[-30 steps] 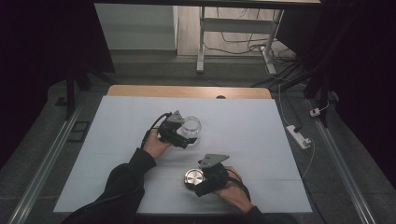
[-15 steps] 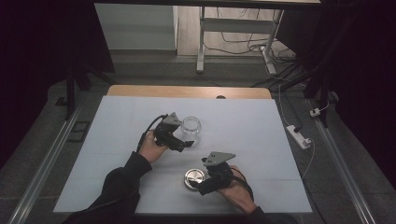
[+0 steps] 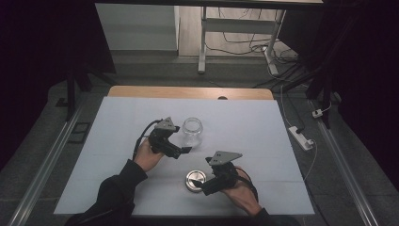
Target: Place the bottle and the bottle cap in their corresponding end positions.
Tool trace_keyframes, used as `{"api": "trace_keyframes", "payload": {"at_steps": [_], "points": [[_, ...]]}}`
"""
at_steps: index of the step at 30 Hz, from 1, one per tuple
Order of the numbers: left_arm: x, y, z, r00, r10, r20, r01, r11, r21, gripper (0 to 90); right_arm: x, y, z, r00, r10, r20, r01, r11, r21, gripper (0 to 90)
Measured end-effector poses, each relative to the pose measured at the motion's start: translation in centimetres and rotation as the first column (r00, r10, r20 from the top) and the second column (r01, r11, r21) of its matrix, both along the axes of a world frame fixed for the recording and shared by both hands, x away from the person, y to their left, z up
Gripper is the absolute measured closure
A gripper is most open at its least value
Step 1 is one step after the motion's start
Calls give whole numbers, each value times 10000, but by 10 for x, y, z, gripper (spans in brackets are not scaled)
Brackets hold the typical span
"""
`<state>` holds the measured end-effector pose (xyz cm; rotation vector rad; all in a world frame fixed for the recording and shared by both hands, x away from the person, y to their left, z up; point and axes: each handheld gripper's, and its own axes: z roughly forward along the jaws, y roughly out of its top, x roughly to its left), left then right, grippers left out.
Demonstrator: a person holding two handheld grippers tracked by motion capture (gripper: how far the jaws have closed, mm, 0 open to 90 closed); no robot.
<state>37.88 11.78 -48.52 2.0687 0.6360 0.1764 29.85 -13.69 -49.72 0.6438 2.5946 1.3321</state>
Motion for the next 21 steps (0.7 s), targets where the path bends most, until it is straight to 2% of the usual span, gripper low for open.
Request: {"api": "trace_keyframes", "payload": {"at_steps": [4,10,21], "points": [[-7,5,0,9998,-110,-157,106,9996,-244,0,2,-2,0,9999,-52,-113,52,10000,-39,23],[-19,7,0,9994,-276,-200,275,9996,-72,0,2,-3,2,9999,-159,-59,158,9998,-118,7],[-33,18,1,9979,-419,-495,392,9978,-542,0,3,-10,6,9990,-442,76,443,9989,-157,0]]}}
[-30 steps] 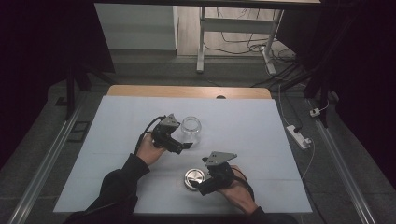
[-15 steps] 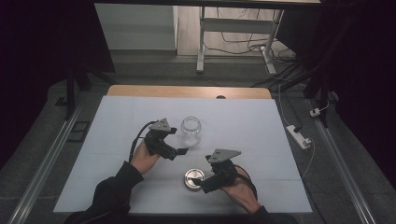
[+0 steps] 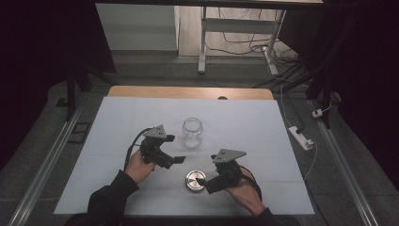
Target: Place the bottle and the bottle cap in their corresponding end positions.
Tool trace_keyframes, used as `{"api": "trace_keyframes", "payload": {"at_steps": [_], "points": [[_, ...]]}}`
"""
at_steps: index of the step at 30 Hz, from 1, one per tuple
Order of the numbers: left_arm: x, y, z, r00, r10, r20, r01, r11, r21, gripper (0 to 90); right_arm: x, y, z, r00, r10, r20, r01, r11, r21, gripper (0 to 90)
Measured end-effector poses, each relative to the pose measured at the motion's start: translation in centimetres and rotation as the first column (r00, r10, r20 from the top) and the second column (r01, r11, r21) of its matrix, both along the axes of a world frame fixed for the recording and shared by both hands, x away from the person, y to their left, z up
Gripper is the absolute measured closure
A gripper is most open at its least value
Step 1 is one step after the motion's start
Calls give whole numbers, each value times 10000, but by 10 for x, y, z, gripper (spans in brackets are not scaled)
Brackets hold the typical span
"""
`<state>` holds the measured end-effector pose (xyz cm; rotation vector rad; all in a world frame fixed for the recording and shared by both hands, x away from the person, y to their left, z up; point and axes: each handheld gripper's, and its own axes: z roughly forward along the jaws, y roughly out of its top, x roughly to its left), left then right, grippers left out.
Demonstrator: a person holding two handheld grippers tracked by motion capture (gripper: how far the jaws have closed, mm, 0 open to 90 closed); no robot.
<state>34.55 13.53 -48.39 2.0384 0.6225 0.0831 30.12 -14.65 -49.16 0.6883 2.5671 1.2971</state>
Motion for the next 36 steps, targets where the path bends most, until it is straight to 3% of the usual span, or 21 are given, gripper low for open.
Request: {"api": "trace_keyframes", "payload": {"at_steps": [10,16,23,36], "points": [[-19,8,4,9998,-89,166,87,9999,149,0,-1,-7,7,9994,-155,295,154,9999,38,0],[-33,14,4,9998,-31,201,26,9996,292,0,-1,-12,10,9998,-184,-30,184,9996,195,0],[-48,23,2,9997,69,239,-79,9991,428,0,-4,-16,15,9997,-219,143,219,9997,52,0],[-70,46,-2,9991,418,25,-418,9991,108,0,-10,-29,17,9985,-494,230,497,9987,-130,0]]}}
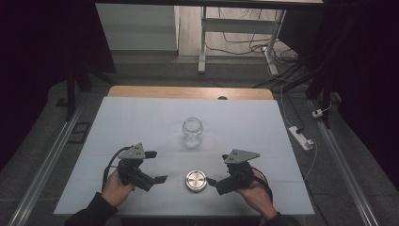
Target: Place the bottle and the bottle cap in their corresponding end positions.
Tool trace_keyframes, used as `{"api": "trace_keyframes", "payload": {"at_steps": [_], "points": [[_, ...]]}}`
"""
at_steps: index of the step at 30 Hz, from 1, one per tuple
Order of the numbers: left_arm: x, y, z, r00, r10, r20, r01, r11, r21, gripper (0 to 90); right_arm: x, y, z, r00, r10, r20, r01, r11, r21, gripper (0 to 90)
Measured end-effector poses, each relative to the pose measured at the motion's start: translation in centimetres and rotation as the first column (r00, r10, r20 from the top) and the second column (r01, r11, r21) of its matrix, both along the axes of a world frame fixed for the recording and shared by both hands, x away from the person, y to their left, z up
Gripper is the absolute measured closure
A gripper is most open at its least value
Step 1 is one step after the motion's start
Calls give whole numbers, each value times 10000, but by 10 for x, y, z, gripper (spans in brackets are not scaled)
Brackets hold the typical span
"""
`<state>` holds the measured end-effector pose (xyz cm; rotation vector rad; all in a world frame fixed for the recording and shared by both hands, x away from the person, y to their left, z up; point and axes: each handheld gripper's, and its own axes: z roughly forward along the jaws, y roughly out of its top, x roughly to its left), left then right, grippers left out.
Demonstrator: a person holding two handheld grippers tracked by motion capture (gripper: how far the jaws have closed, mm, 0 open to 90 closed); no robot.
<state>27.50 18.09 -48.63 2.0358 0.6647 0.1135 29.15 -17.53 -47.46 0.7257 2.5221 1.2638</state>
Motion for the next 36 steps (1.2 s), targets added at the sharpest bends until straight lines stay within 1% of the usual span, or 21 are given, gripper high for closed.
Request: {"api": "trace_keyframes", "payload": {"at_steps": [2,10,16,22,27,31,36], "points": [[-4,5,-1,9999,109,-61,-109,9999,-71,0,-1,-3,1,10000,-75,37,75,10000,15,0],[-19,23,-2,9982,578,-179,-578,9983,-14,0,-4,-18,2,9989,-476,26,476,9989,41,0],[-31,35,-3,9956,889,-297,-890,9960,-39,0,-6,-29,2,9967,-809,48,808,9967,39,0],[-43,48,-5,9920,1232,-277,-1233,9924,-41,0,-9,-43,3,9930,-1185,-24,1185,9928,164,0],[-52,61,-8,9867,1592,-331,-1595,9872,-75,0,-13,-54,3,9889,-1488,1,1488,9887,165,0],[-60,71,-9,9812,1898,-355,-1903,9816,-132,0,-16,-64,3,9848,-1739,21,1738,9846,199,0],[-68,82,-12,9733,2270,-342,-2274,9738,-84,0,-20,-75,3,9790,-2036,6,2036,9787,251,0]]}}
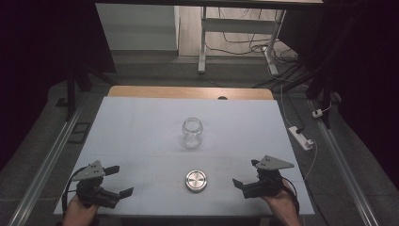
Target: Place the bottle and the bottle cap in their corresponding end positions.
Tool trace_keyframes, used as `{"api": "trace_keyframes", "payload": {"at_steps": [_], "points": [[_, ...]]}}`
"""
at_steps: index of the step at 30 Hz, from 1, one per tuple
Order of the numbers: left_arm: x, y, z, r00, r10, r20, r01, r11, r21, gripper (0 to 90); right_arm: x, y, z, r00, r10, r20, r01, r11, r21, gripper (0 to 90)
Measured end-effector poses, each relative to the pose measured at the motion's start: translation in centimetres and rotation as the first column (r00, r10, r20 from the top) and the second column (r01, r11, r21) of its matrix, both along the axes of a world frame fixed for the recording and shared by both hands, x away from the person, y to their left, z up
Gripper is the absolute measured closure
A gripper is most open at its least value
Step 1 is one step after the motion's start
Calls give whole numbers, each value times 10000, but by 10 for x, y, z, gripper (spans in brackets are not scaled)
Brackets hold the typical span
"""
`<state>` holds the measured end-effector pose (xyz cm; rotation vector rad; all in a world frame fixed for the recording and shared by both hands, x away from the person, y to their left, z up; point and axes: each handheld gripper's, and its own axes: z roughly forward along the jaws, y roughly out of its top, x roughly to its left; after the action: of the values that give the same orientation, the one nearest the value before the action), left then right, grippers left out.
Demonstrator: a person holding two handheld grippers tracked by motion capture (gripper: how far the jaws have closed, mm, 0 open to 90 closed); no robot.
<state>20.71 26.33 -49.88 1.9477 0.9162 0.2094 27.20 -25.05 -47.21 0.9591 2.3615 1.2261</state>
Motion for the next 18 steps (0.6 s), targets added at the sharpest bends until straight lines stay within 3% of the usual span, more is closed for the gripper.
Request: {"api": "trace_keyframes", "payload": {"at_steps": [18], "points": [[-20,25,-10,9950,985,-163,-981,9949,250,0,-13,-40,-6,9935,-1139,-89,1140,9933,177,0]]}}
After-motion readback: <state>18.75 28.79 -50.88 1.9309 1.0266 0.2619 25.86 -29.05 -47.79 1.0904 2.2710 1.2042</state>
